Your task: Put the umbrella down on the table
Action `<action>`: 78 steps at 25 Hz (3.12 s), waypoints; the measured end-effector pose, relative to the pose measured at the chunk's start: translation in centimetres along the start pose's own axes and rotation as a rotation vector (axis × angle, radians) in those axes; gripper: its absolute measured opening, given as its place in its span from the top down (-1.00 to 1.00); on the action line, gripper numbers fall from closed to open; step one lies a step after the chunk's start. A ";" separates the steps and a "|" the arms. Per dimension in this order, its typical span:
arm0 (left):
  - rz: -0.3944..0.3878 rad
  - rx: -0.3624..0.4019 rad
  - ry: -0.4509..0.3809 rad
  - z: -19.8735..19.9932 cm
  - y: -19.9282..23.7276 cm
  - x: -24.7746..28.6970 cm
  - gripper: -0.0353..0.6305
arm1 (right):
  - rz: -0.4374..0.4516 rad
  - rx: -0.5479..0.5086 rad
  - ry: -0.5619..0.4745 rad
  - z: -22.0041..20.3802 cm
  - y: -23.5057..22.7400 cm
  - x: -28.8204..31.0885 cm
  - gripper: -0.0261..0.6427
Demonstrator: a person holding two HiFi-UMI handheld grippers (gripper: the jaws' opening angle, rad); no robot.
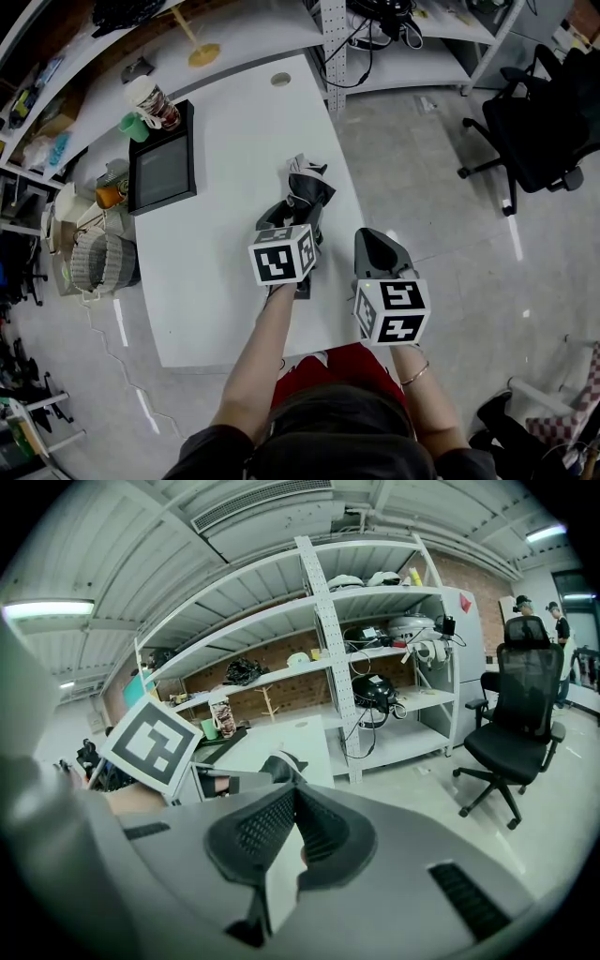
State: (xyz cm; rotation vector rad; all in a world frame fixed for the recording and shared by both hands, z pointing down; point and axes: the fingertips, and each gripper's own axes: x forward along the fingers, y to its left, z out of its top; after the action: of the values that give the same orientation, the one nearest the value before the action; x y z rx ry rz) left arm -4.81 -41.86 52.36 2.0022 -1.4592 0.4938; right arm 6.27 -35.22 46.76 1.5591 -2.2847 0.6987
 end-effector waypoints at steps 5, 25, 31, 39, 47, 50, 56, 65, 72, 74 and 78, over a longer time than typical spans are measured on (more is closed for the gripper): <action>-0.033 -0.017 -0.059 1.3 -0.3 -2.1 0.06 | 0.002 -0.006 -0.016 0.2 1.0 -1.0 0.87; -0.156 -0.041 -0.246 4.2 -1.1 -11.8 0.73 | 0.001 -0.016 -0.100 1.6 4.6 -5.3 0.87; -0.163 -0.022 -0.284 3.6 -0.7 -14.7 0.82 | 0.008 -0.035 -0.118 1.6 5.9 -6.5 0.87; -0.182 -0.013 -0.327 2.3 -0.3 -19.1 0.86 | 0.014 -0.046 -0.148 1.4 7.4 -8.8 0.87; -0.185 0.021 -0.366 1.3 -0.4 -24.1 0.86 | 0.049 -0.069 -0.186 1.4 9.9 -11.6 0.87; -0.181 0.036 -0.380 0.7 -0.4 -25.9 0.86 | 0.056 -0.067 -0.198 1.2 10.7 -12.7 0.87; -0.185 0.039 -0.398 -0.5 -0.2 -28.9 0.86 | 0.067 -0.099 -0.218 1.0 12.3 -15.0 0.87; -0.187 0.060 -0.425 -1.8 -0.4 -32.4 0.86 | 0.090 -0.116 -0.244 0.2 14.6 -17.9 0.87; -0.175 0.083 -0.432 -3.1 -0.7 -35.0 0.86 | 0.105 -0.116 -0.257 -0.8 16.0 -20.1 0.87; -0.171 0.085 -0.433 -3.6 -0.8 -35.6 0.86 | 0.105 -0.113 -0.258 -1.1 16.1 -20.7 0.87; -0.166 0.081 -0.434 -4.7 -0.8 -36.7 0.86 | 0.106 -0.108 -0.264 -2.0 16.4 -21.9 0.87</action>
State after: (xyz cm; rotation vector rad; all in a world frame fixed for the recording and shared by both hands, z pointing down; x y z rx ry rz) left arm -15.72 -12.21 33.10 2.3756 -1.5154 0.0450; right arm -0.79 -12.06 33.95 1.5690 -2.5633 0.4052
